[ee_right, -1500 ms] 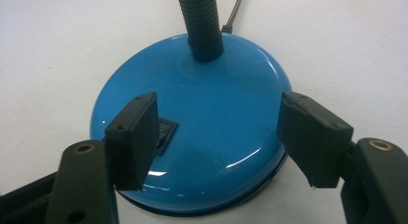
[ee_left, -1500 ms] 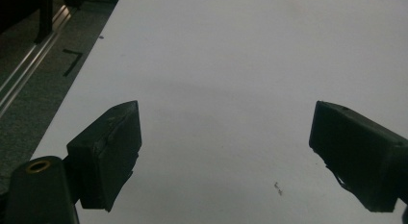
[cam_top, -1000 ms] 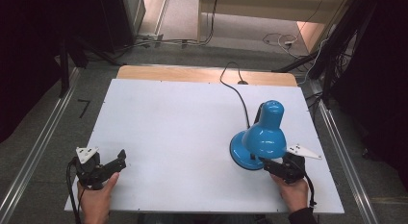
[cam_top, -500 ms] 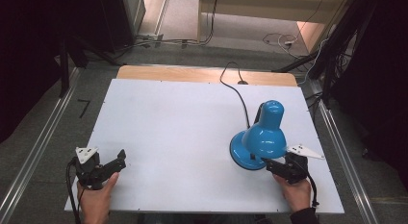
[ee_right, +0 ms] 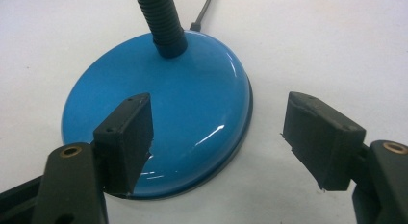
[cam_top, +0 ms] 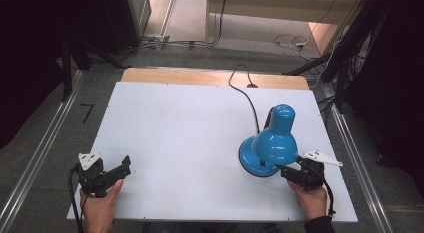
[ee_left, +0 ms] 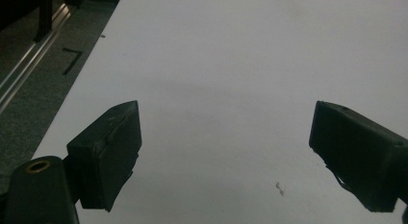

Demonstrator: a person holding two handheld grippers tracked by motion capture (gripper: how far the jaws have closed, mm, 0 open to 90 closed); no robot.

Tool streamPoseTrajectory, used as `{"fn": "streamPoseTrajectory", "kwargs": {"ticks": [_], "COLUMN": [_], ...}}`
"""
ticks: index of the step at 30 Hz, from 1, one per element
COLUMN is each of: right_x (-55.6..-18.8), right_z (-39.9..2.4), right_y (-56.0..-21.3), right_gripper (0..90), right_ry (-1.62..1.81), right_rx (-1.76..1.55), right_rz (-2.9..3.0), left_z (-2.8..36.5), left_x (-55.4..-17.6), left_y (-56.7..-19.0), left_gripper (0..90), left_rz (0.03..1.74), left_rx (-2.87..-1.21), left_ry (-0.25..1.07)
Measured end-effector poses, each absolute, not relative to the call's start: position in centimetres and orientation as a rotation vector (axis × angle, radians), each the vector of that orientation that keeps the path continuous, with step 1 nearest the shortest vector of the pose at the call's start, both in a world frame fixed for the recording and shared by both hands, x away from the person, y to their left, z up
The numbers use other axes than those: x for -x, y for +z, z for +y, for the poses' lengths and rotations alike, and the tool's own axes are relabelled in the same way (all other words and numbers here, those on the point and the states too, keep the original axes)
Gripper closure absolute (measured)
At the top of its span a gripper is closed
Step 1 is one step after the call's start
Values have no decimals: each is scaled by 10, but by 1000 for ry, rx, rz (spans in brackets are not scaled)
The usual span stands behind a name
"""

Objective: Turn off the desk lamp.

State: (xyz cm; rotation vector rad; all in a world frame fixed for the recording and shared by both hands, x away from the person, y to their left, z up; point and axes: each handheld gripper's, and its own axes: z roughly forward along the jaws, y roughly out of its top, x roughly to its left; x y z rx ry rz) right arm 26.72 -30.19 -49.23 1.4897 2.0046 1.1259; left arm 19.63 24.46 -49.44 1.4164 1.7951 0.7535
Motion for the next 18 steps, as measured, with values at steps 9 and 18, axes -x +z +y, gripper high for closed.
{"fn": "streamPoseTrajectory", "kwargs": {"ticks": [9, 18], "right_x": [-266, -265], "right_z": [-309, -319], "right_y": [-491, -490], "right_gripper": [245, 244], "right_ry": [1127, 1122], "right_rx": [-1506, -1523], "right_rz": [1989, 1964], "left_z": [245, 245], "left_x": [-196, -196], "left_y": [-494, -494], "left_gripper": [120, 120], "left_rz": [1795, 1796], "left_rx": [-1417, -1418], "left_ry": [754, 751]}}
